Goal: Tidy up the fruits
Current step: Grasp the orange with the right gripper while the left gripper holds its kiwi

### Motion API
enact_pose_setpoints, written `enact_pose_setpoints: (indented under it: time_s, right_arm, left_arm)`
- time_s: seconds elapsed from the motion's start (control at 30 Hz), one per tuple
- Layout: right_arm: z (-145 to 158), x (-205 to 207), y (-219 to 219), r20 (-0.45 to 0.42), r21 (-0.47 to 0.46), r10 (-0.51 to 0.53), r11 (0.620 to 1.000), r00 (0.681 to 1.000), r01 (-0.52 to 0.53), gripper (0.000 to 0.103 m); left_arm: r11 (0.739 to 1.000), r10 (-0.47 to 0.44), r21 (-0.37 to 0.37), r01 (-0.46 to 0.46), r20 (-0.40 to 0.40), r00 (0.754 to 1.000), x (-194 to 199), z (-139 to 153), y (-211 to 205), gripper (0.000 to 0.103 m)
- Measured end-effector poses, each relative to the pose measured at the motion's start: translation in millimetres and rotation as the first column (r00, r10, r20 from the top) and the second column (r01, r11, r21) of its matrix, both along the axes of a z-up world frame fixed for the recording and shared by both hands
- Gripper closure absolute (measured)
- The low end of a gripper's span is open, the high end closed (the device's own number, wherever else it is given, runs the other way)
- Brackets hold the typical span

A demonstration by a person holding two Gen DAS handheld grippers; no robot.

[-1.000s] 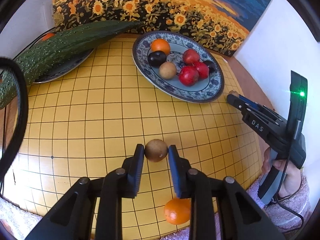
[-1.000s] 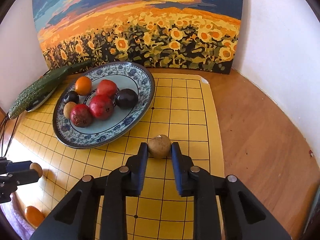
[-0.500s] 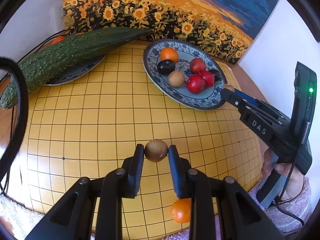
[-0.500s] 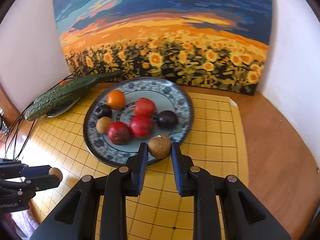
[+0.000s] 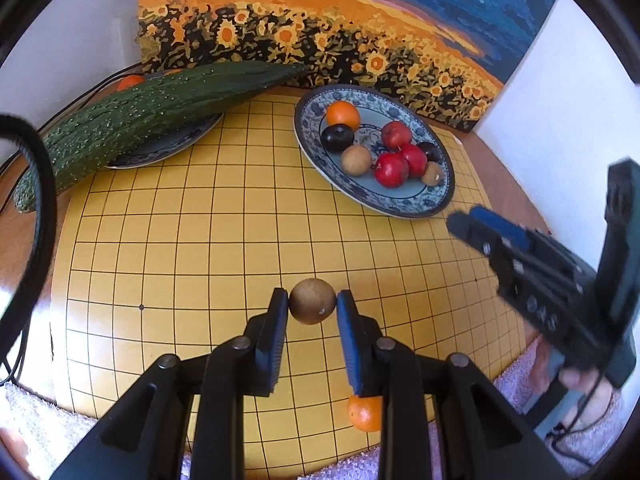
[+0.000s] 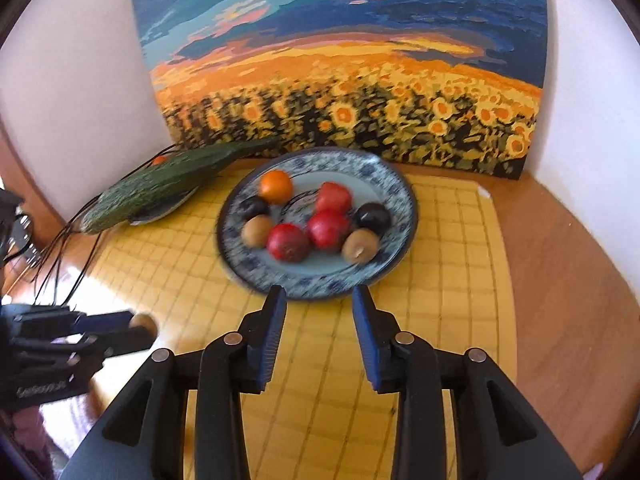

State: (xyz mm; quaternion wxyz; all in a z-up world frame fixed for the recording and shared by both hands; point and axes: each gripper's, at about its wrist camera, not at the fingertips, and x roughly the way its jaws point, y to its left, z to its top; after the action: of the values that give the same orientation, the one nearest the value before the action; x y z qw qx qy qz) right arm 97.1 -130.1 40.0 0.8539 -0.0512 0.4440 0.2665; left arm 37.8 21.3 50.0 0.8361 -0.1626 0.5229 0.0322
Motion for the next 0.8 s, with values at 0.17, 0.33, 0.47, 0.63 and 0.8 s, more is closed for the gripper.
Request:
enact_pose_setpoints:
  time_s: [0.17, 0.33, 0.47, 0.63, 0.8]
  right_arm:
    - [2, -25, 3, -0.035, 0.020, 0.030, 0.999, 0.999, -0.029, 0.063]
    - [0, -47, 9, -0.067, 0.025, 0.046, 0.999, 0.997, -0.044, 0.063]
    - [-1, -62, 13, -0.078, 0.027, 0.065, 0.998, 0.995, -0.063, 0.063]
    - [-4, -80, 19, -0.098, 0.029, 0.095, 0.995, 0.991, -0.092, 0.063]
    - [-6, -91, 24, -0.107, 0.036, 0.119, 0.993, 0.987, -0.116, 0.063]
  left_arm:
    - [1.000, 0.012, 0.011, -0.012, 0.000, 1.000, -7, 1, 1, 0.077]
    - [0.999, 0.030, 0.011, -0.030, 0.002, 1.000, -18, 2, 7, 0.077]
    - [0.999, 0.043, 0.012, -0.043, -0.004, 0.999, -26, 0, 10, 0.077]
    - [0.998, 0.058, 0.011, -0.058, -0.009, 0.998, -36, -3, 14, 0.077]
    - [0.998, 0.068, 0.007, -0.068, -0.010, 0.998, -45, -5, 15, 0.077]
